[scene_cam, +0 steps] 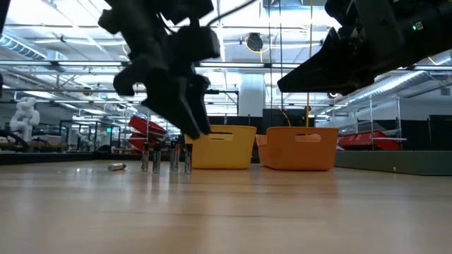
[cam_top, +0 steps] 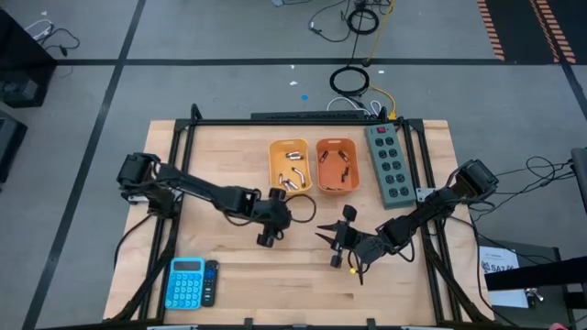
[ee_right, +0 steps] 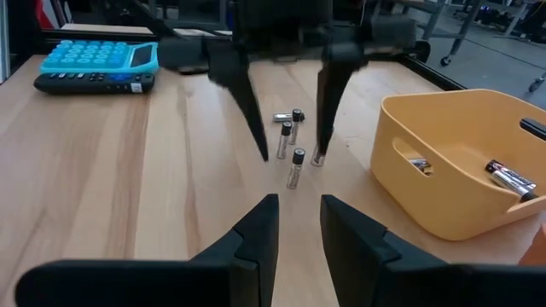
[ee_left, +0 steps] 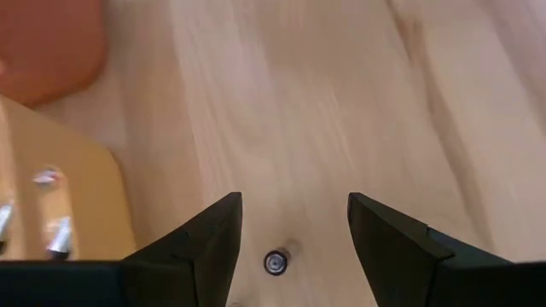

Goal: Sort batteries
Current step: Put the silver battery into the yellow bin

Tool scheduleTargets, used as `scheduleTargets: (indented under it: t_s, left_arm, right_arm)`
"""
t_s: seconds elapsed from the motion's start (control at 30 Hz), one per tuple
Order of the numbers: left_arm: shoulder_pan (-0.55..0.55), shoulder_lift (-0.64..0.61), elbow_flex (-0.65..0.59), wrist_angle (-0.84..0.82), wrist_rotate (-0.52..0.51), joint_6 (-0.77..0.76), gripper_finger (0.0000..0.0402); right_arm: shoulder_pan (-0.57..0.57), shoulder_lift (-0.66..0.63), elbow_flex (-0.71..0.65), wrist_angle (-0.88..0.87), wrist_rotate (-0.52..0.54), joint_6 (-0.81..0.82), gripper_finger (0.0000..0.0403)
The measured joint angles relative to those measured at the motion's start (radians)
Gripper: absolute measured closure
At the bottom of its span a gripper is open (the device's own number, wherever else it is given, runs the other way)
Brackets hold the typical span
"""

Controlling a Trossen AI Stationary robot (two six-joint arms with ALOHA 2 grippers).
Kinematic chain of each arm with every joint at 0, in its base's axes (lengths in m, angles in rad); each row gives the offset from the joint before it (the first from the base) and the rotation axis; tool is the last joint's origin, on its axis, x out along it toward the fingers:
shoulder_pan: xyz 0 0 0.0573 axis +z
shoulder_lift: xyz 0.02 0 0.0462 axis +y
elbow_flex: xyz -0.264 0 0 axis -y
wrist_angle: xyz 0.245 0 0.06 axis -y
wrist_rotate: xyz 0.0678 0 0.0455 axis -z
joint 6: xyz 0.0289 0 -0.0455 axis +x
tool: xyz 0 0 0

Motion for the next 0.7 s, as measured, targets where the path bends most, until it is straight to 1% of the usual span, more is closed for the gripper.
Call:
scheduleTargets:
  t_s: [0.27,0.5,0.6,0.7]
  left_arm:
    - [0.028,0.053,0.002,-0.045,0.016,0.026,0.0179]
    - [0.029,0.055,0.002,-0.042,0.016,0.027,0.018]
    - [0.038,0.055,0.002,-0.044,0.034,0.027,0.0195]
    - [0.046,0.055,0.002,-0.044,0.042,0.027,0.0225]
  right_arm:
    - [0.0,0.0,0.0,0.0,0.0,-0.004,0.0323]
    - [0.0,0.0,0.0,0.0,0.0,-0.004,0.0323]
    - [0.0,0.0,0.0,-0.001,0.0,-0.007,0.0323]
    - [0.0,0.0,0.0,-0.001,0.0,-0.007,0.0323]
